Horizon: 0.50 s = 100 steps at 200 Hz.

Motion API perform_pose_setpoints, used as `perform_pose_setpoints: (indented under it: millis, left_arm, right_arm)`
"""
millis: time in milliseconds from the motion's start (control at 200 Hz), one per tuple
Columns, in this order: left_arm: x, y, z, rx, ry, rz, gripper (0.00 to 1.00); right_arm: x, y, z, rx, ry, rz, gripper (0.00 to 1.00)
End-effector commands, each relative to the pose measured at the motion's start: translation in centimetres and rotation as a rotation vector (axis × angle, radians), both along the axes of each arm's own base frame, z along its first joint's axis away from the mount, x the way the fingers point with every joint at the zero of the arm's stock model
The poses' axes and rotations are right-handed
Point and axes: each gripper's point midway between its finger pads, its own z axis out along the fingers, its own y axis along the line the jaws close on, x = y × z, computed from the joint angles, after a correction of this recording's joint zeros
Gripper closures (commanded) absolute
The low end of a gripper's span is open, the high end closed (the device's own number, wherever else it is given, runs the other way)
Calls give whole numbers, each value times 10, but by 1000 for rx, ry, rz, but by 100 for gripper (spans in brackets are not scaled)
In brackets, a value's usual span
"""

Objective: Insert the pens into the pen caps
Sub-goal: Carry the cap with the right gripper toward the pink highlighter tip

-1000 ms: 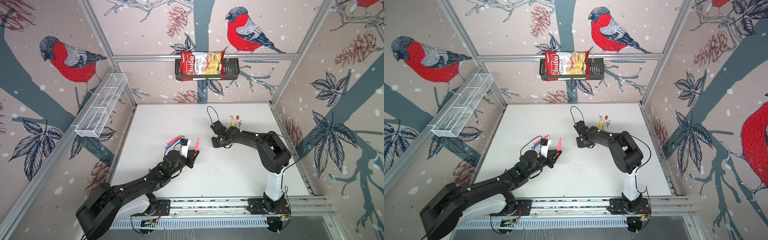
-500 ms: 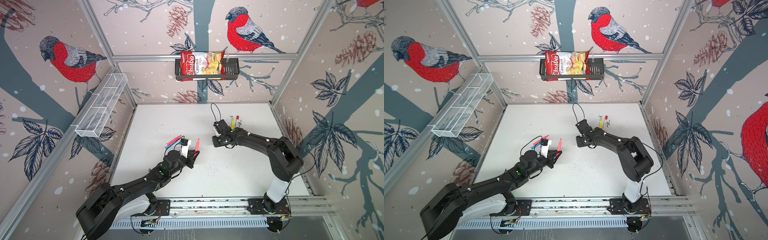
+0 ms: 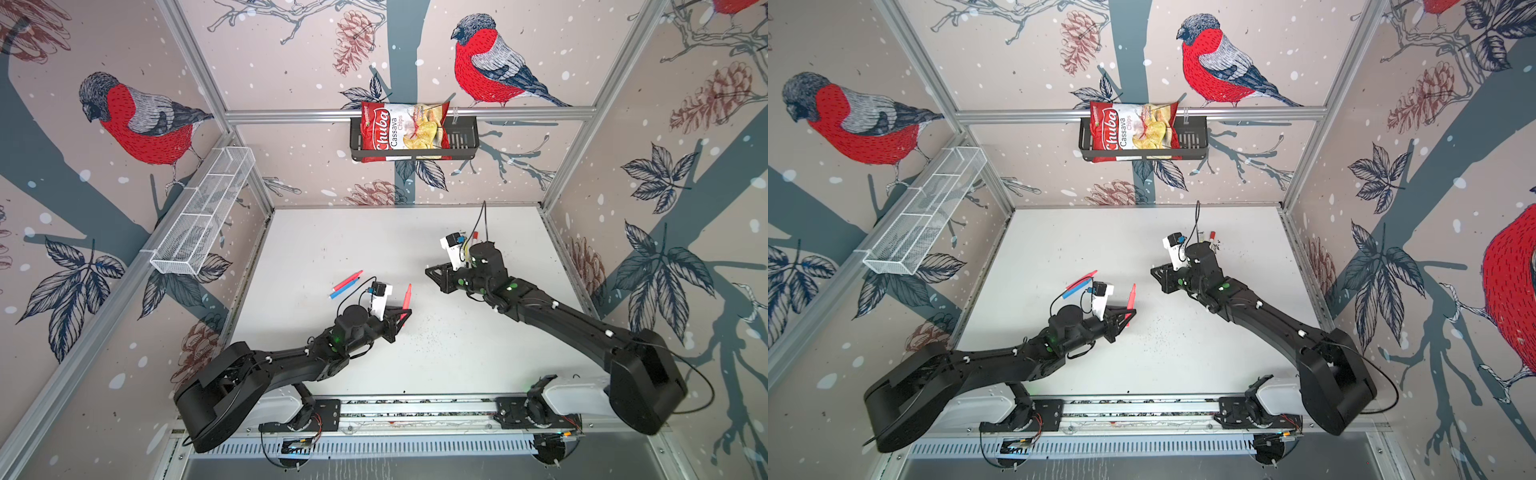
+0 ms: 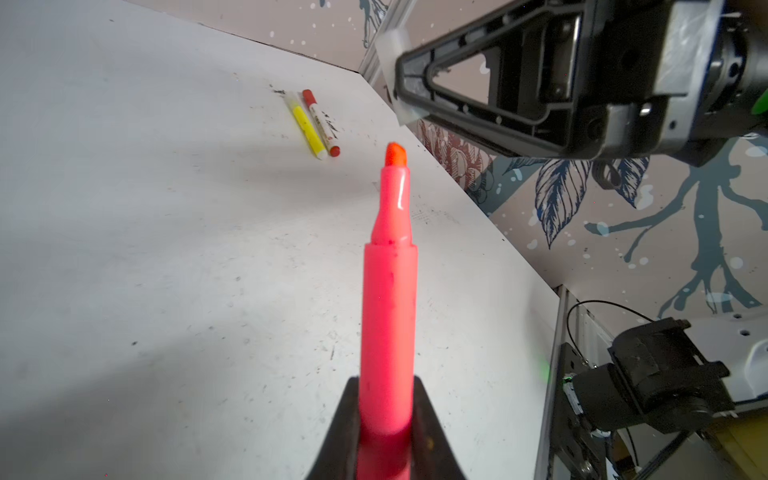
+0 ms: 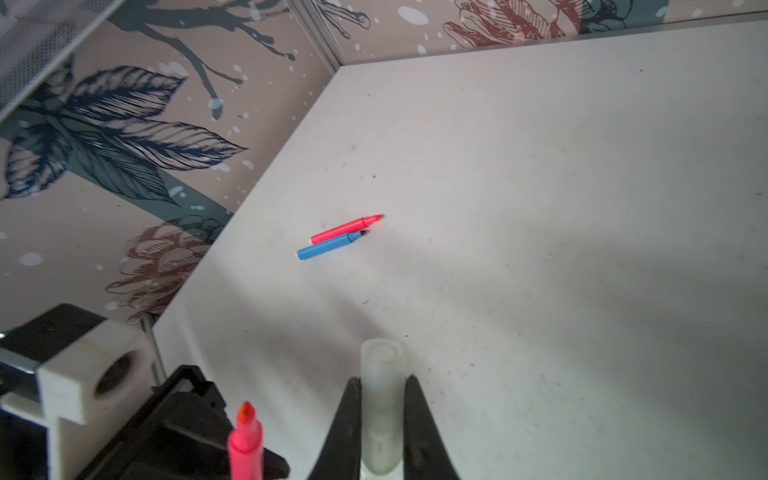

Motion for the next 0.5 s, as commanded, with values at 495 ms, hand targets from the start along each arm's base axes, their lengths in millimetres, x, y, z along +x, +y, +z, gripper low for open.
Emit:
perform_pose_setpoints:
  millis: [495]
  left_arm:
    - [2,-40,43,-184,-46,-86,100]
  right_arm:
    - [-31,1,51,230,-117,114,93]
